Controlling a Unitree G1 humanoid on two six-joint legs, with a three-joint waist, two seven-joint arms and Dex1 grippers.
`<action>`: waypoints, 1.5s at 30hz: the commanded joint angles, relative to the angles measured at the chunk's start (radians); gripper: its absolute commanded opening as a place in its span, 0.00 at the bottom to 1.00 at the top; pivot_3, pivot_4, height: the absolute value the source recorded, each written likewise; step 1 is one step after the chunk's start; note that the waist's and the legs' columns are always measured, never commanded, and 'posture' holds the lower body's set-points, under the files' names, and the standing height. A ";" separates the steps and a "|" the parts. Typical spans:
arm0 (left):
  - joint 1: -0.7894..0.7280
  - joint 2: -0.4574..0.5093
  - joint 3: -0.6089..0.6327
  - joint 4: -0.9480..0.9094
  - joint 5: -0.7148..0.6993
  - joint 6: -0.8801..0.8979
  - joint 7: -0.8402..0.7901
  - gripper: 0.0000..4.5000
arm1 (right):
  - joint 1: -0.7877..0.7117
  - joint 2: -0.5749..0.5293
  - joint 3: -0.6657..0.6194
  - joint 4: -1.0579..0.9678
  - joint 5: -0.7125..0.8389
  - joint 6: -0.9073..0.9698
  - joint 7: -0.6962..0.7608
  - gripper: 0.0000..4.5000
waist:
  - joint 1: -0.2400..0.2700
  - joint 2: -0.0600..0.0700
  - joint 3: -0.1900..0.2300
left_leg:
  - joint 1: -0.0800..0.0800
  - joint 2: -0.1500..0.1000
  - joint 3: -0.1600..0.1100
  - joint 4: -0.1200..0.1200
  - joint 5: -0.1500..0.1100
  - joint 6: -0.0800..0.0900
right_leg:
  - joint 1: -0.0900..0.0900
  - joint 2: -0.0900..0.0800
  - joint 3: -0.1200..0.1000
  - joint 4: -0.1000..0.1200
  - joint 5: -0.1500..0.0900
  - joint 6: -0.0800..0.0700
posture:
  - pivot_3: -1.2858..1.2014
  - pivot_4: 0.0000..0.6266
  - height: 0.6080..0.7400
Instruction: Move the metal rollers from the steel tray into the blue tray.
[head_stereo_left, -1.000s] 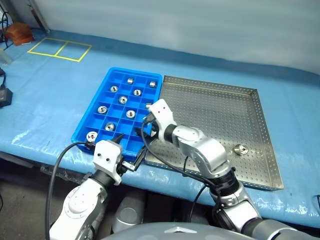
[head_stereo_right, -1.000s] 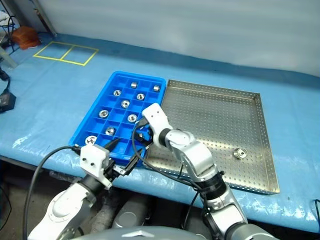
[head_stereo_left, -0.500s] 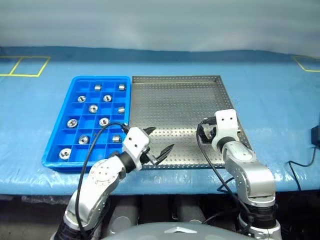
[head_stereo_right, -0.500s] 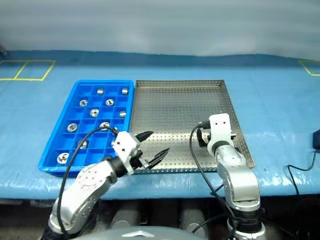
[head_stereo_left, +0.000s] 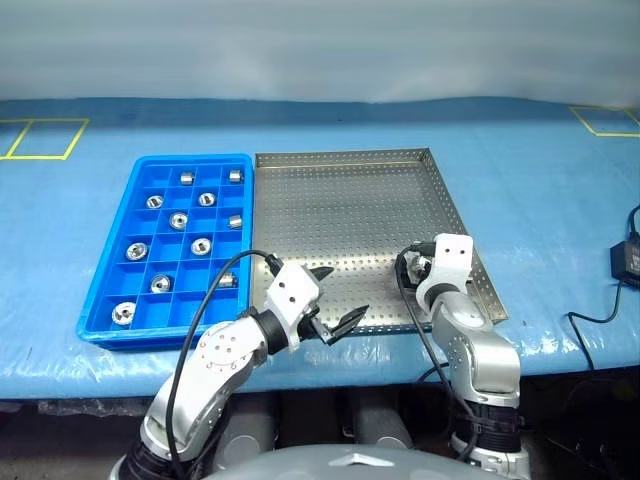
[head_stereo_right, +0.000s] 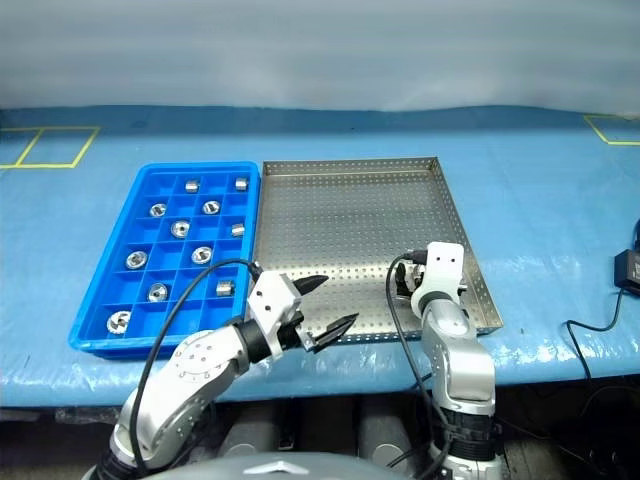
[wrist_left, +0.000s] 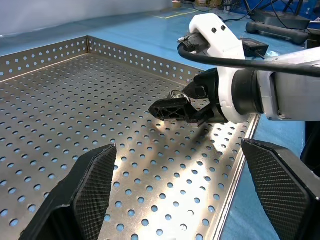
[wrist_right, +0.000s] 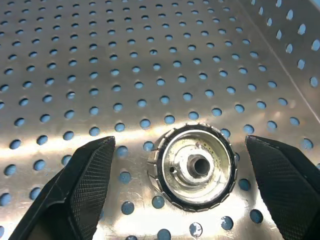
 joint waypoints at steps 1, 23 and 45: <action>0.011 -0.016 0.004 -0.058 0.000 -0.002 0.031 0.97 | 0.008 -0.020 0.016 -0.045 0.013 -0.020 0.034 0.71 | 0.006 0.000 0.000 | 0.000 0.000 0.000 0.000 0.000 0.000 | 0.000 0.000 0.000 0.000 0.000 0.000 | 0.57 0.24 1.00; 0.328 0.002 0.276 -0.163 0.140 -0.220 0.232 0.97 | -0.427 -0.050 0.496 -0.016 0.070 0.089 0.357 0.38 | 0.118 -0.001 0.000 | -0.003 0.001 -0.004 -0.003 0.000 -0.001 | -0.002 0.001 -0.006 -0.001 0.003 -0.006 | 0.70 0.24 1.00; 0.613 -0.043 0.439 -0.284 -0.028 -0.263 0.184 0.97 | -0.367 0.050 0.658 0.128 0.087 0.032 0.446 0.66 | 0.354 -0.001 0.001 | -0.004 0.003 -0.008 -0.001 -0.002 -0.003 | -0.004 -0.003 -0.021 -0.003 -0.005 -0.008 | 0.72 0.24 1.00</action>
